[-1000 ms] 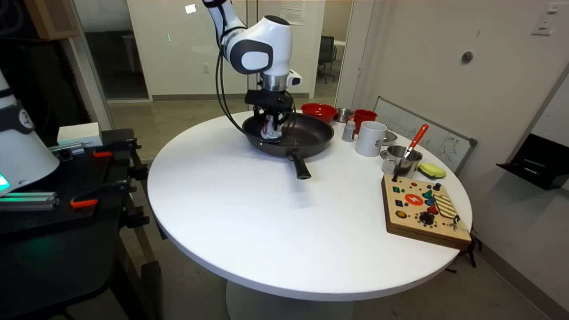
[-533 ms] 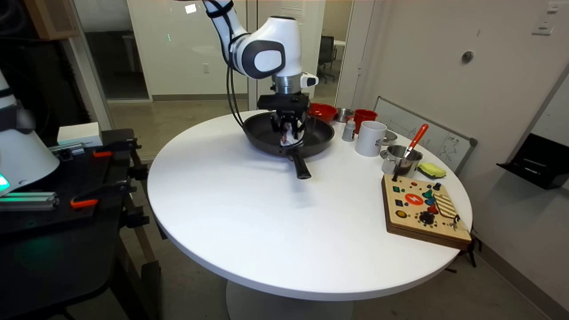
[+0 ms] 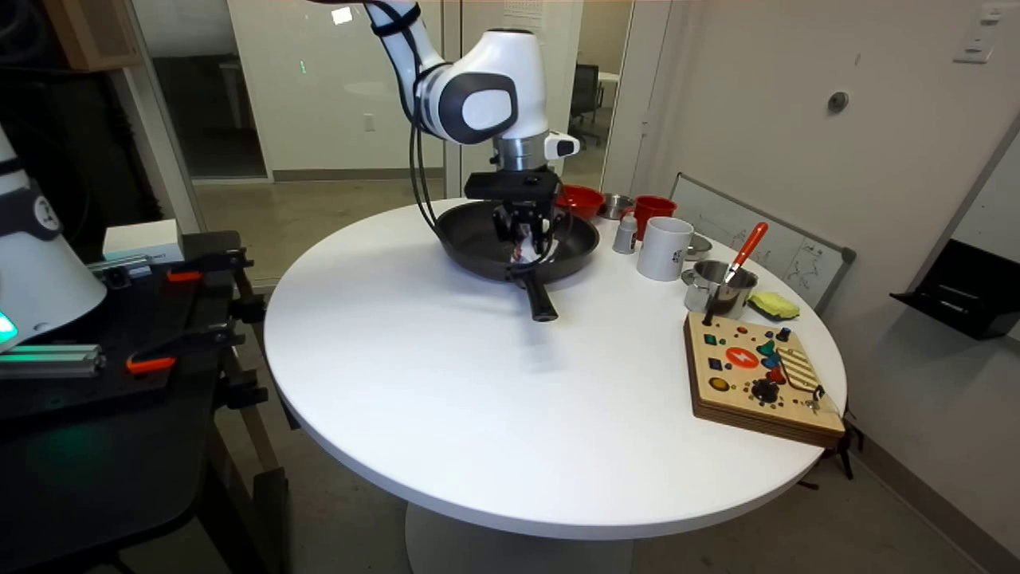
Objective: Use the towel to wipe the pan
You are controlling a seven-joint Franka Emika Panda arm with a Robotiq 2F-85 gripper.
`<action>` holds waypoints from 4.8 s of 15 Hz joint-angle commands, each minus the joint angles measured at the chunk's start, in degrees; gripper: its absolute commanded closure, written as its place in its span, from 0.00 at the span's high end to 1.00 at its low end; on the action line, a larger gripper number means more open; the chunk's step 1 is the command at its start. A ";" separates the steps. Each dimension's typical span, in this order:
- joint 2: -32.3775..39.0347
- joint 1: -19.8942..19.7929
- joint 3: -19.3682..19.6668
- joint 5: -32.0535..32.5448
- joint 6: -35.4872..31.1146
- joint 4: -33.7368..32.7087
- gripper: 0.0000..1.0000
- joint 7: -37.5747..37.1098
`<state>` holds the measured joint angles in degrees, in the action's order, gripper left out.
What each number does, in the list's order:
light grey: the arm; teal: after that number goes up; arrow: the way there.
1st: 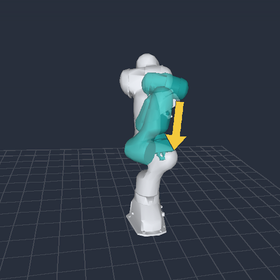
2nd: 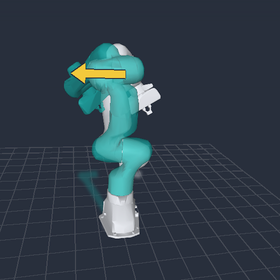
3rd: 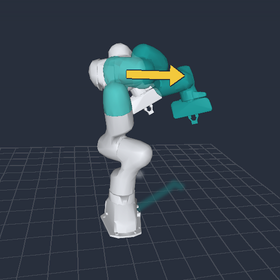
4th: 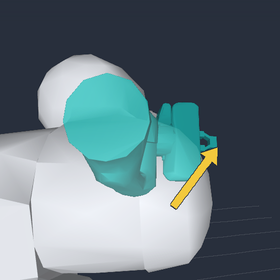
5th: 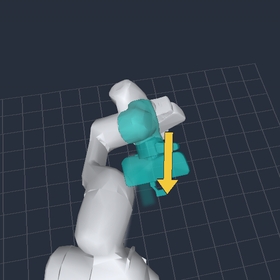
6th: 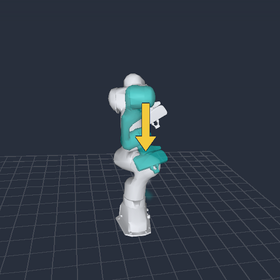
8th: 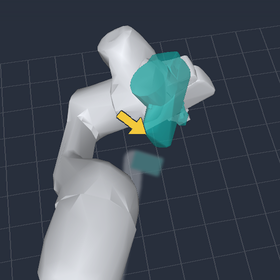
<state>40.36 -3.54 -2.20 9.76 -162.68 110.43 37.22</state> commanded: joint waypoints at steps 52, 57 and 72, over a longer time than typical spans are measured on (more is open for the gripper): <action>4.72 21.42 38.79 77.94 -0.86 -3.83 0.66 -113.22; 2.94 19.75 37.93 74.90 -0.30 -3.05 0.99 -110.52; -19.51 -23.80 -14.25 33.53 16.40 9.08 1.00 -50.31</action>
<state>23.71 -18.32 -5.23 51.94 -150.61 118.03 -24.33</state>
